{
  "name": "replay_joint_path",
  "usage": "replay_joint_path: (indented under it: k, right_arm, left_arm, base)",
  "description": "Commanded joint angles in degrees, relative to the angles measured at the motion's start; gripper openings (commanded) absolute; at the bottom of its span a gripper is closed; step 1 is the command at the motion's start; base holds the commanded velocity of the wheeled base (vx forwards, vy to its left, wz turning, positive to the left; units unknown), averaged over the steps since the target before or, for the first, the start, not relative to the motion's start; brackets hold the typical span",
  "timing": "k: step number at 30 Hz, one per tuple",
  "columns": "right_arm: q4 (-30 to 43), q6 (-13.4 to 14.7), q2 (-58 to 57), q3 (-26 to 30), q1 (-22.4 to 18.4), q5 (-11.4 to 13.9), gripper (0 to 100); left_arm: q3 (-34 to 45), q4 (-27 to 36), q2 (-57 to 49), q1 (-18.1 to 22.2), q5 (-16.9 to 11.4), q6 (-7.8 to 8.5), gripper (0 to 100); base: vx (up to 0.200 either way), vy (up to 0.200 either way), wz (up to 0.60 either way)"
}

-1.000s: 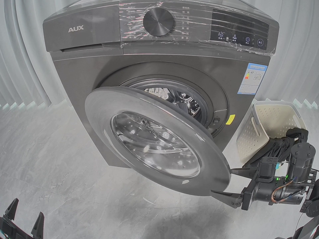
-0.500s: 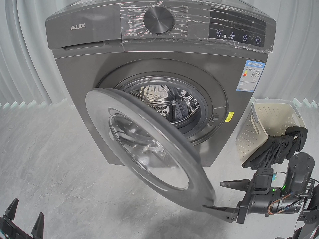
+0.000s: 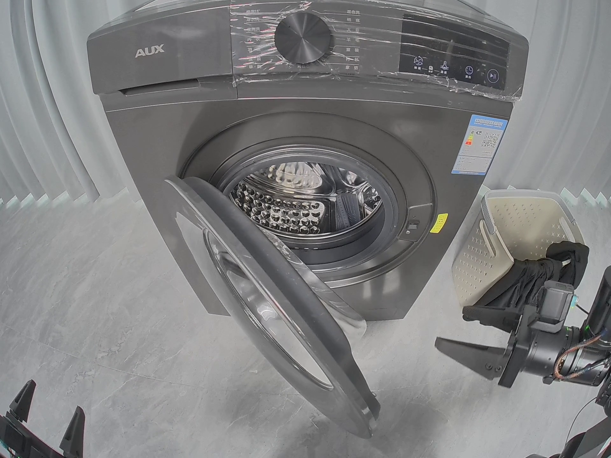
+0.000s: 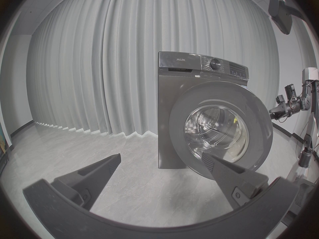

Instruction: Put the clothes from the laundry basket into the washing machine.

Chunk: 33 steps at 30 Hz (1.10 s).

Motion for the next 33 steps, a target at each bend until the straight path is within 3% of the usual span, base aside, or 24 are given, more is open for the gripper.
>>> replay_joint_path:
  k: [1,3,5,13,17,24,33]
  right_arm:
    - [-1.0,-0.9,7.4,-2.5,-6.1,-2.9,100]
    - [-2.7,-0.9,12.5,-3.6,-5.7,-8.8,100]
    - [-5.9,-0.7,16.6,-4.4,-5.2,-12.0,100]
    - [-20.7,-1.2,33.2,-7.1,-2.2,-17.1,100]
    - [-23.6,-1.3,38.8,-10.6,-2.2,-17.9,100]
    - [-22.6,-1.3,43.6,-16.1,-2.2,-18.2,100]
    - [-22.9,-1.4,44.7,-15.4,1.6,-18.4,100]
  left_arm:
    - [0.9,0.0,-1.0,0.0,0.0,-0.17,100]
    - [0.9,0.0,-1.0,0.0,0.0,-0.17,100]
    - [0.9,0.0,-1.0,0.0,0.0,-0.17,100]
    - [0.9,0.0,-1.0,0.0,0.0,-0.26,100]
    - [0.9,0.0,-1.0,0.0,0.0,-0.17,100]
    - [0.9,0.0,-1.0,0.0,0.0,-0.08,100]
    - [0.9,0.0,-1.0,0.0,0.0,0.01,100]
  base:
    - [0.0,0.0,0.0]
    - [0.0,0.0,0.0]
    - [0.0,0.0,0.0]
    - [-0.05,0.0,0.0]
    - [-0.2,0.0,0.0]
    - [0.0,0.0,0.0]
    - [0.0,0.0,0.0]
